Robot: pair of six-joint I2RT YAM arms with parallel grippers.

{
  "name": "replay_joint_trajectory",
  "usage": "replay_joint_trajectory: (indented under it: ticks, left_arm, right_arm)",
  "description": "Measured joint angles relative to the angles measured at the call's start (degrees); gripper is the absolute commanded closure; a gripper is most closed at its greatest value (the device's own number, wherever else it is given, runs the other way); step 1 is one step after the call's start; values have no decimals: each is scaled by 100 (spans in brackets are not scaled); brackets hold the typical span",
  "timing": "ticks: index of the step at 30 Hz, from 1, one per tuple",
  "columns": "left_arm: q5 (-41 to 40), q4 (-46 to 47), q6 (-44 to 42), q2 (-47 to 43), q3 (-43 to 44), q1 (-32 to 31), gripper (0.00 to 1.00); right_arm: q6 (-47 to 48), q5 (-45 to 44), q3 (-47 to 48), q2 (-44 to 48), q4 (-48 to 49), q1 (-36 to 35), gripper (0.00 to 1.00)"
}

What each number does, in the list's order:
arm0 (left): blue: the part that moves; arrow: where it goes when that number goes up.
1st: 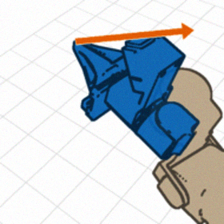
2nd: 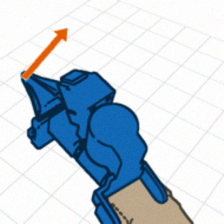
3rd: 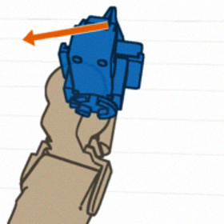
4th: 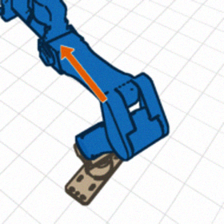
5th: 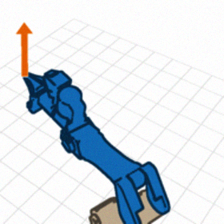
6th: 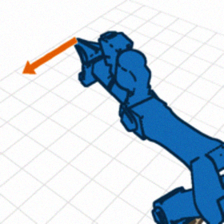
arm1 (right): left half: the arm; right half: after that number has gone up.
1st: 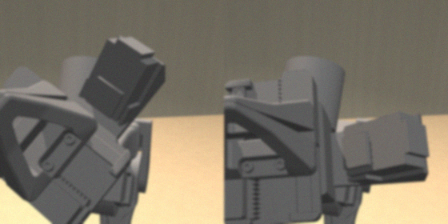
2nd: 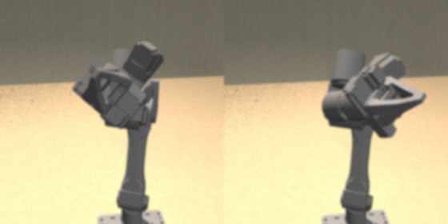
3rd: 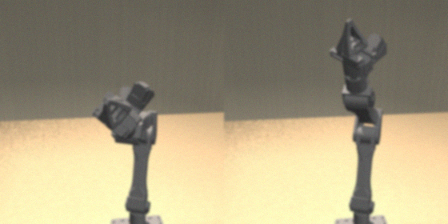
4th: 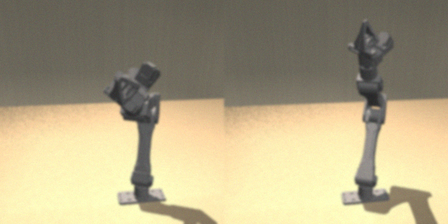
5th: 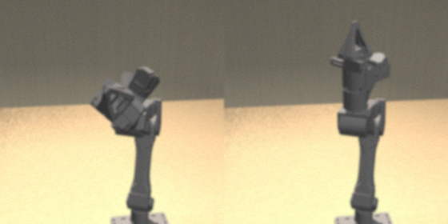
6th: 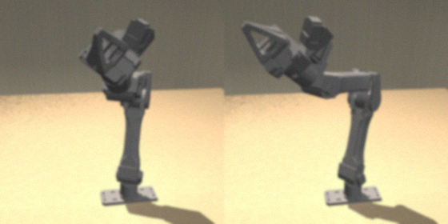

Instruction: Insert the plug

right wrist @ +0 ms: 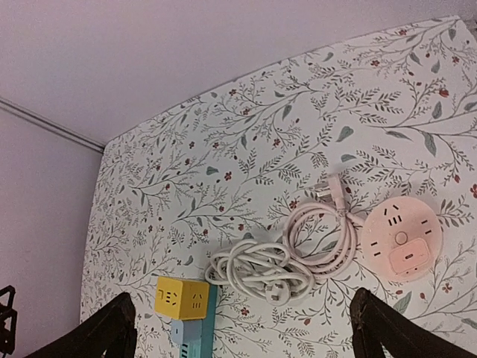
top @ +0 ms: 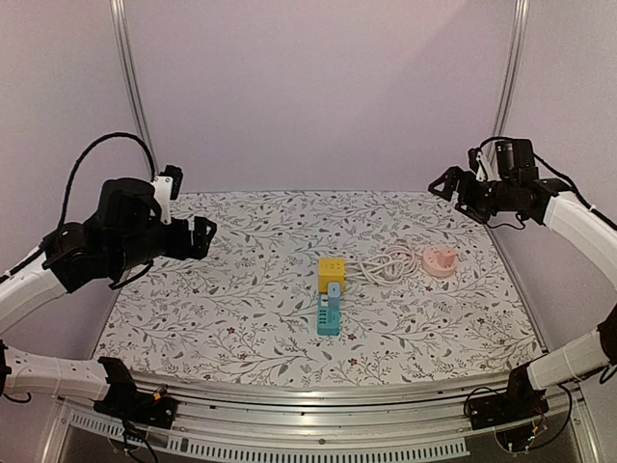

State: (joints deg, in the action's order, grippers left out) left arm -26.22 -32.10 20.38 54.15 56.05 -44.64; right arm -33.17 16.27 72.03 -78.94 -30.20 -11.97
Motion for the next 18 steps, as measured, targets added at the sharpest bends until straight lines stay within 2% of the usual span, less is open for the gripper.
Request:
replay_joint_trajectory:
  ticks: [8, 18]
  left_arm:
    - [-68, -15, 92, -90, 116, 0, 1]
    - [-125, -33, 208, -219, 122, 2, 1]
  right_arm:
    - [542, 844, -1764, 1856, 1685, 0, 1]
    - [496, 1110, -2306, 2396, 2168, 0, 1]
